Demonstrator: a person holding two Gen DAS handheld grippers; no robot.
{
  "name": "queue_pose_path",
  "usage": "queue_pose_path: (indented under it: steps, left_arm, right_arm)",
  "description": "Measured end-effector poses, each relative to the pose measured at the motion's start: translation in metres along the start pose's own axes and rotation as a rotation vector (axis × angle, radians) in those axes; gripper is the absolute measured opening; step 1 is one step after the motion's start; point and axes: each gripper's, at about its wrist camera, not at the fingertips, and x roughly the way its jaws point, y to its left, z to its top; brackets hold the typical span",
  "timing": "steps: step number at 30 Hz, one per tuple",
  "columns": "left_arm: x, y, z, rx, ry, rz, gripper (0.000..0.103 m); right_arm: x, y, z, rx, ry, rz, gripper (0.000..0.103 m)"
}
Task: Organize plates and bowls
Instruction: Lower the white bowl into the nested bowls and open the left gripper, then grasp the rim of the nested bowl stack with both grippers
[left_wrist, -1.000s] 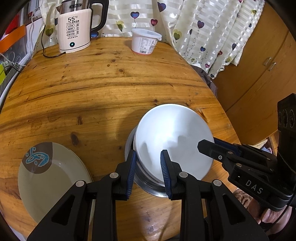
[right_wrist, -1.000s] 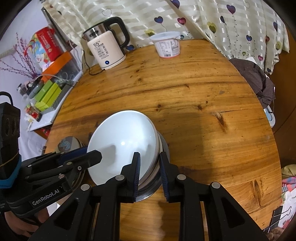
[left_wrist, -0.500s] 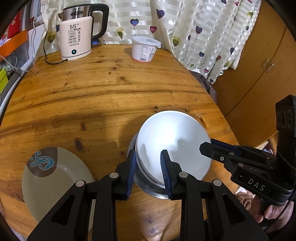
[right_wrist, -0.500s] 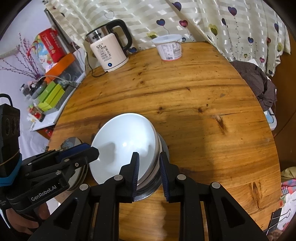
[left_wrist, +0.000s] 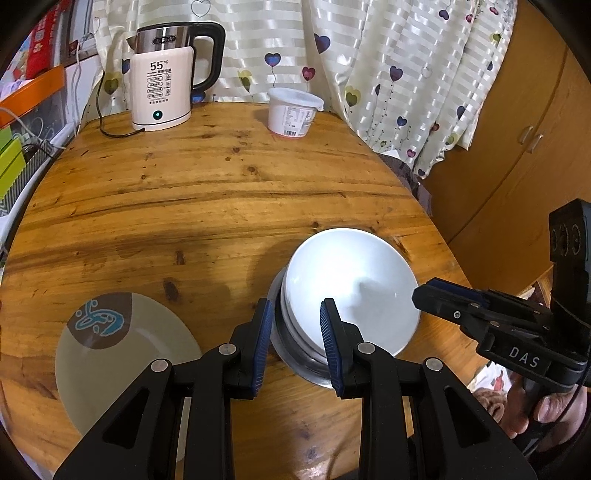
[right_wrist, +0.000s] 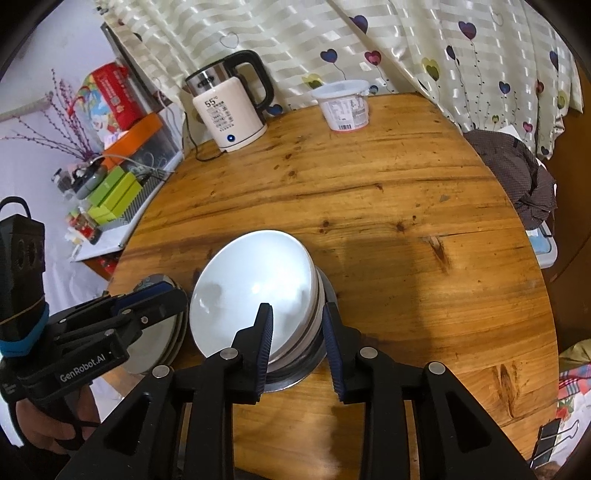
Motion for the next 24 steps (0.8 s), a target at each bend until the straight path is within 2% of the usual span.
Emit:
queue_pose_path:
  steps: [4, 24]
  left_arm:
    - [-0.004, 0.006, -0.003, -0.009, -0.011, -0.006, 0.028]
    - [-0.005, 0.031, -0.016, -0.067, -0.004, -0.029, 0.028]
  right_arm:
    - [-0.005, -0.002, -0.003, -0.007, -0.013, 0.013, 0.031]
    - [-0.010, -0.024, -0.011, 0.045, -0.013, 0.063, 0.031]
